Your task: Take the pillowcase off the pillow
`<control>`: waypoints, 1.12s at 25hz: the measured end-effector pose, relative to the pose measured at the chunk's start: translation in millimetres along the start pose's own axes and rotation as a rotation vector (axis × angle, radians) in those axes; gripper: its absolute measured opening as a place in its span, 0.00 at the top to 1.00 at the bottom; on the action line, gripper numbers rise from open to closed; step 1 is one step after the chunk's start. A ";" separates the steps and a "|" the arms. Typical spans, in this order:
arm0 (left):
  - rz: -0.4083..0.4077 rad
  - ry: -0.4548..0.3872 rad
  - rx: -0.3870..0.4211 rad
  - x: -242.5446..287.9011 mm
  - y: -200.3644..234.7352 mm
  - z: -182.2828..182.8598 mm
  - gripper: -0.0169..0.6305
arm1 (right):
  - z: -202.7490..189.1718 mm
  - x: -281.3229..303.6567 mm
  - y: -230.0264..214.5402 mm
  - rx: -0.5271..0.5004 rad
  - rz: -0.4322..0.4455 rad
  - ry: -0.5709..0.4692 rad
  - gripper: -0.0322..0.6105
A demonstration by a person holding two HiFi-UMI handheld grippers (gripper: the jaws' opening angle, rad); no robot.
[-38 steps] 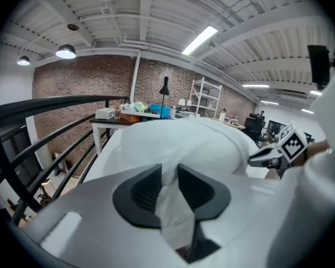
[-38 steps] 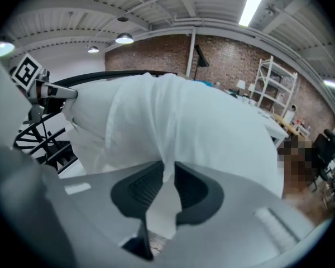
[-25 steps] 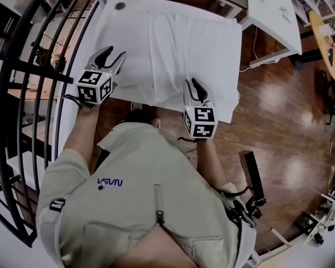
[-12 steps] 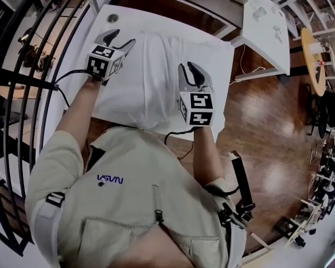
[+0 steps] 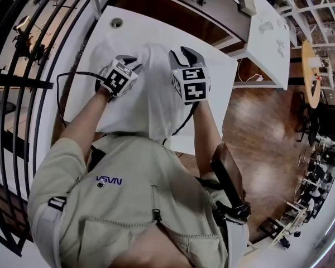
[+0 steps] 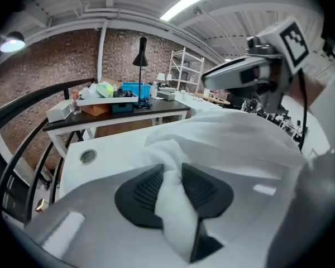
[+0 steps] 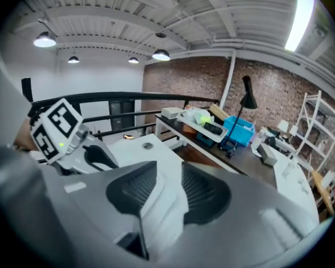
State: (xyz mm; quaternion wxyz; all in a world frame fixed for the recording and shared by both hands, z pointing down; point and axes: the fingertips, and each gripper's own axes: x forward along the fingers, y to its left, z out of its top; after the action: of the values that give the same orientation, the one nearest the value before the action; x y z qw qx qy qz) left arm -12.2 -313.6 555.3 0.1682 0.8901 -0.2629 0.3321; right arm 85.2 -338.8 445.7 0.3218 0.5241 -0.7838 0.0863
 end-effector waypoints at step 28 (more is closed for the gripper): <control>0.105 -0.378 -0.175 -96.1 35.8 18.8 0.95 | -106.8 -8.2 -121.7 0.043 -0.344 0.337 0.94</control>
State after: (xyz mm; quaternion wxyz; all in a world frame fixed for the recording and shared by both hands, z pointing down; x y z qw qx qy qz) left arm -85.1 -317.1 480.8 0.1749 0.9036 -0.3638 0.1435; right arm 238.1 -335.1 499.3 0.4468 0.6347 -0.6163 0.1330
